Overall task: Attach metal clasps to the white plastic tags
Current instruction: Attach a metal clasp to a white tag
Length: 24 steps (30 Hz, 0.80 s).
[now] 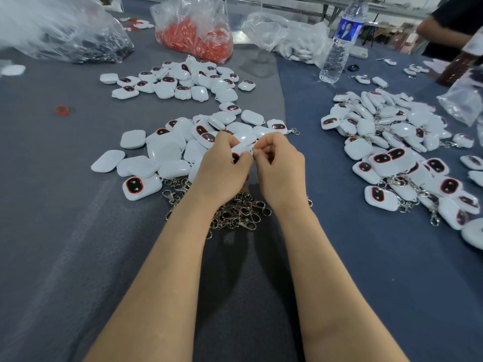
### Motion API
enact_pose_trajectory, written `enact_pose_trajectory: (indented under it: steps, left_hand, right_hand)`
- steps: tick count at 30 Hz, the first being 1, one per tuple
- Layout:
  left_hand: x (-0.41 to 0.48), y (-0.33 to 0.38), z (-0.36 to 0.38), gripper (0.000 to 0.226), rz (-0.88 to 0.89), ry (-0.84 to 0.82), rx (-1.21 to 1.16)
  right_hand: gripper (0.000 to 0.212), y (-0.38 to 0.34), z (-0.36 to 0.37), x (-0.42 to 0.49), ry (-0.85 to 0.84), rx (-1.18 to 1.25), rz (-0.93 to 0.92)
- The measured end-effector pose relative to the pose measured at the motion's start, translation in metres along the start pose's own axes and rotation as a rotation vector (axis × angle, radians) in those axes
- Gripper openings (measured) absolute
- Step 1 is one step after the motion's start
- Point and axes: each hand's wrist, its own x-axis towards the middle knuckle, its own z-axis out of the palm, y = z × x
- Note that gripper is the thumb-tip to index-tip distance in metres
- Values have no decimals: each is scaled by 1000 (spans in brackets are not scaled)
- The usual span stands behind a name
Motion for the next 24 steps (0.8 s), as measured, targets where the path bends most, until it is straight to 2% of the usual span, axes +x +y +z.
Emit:
enact_pose_trajectory:
  steps: [17, 19, 24]
  left_hand:
    - [-1, 1, -3, 17, 50, -9, 42]
    - [-1, 2, -2, 16, -1, 9, -90]
    - [3, 5, -5, 6, -248, 19, -649]
  right_hand:
    - [15, -1, 0, -3, -44, -88, -82]
    - [19, -3, -2, -2, -47, -35, -55]
    - [16, -7, -4, 1, -25, 216, 67]
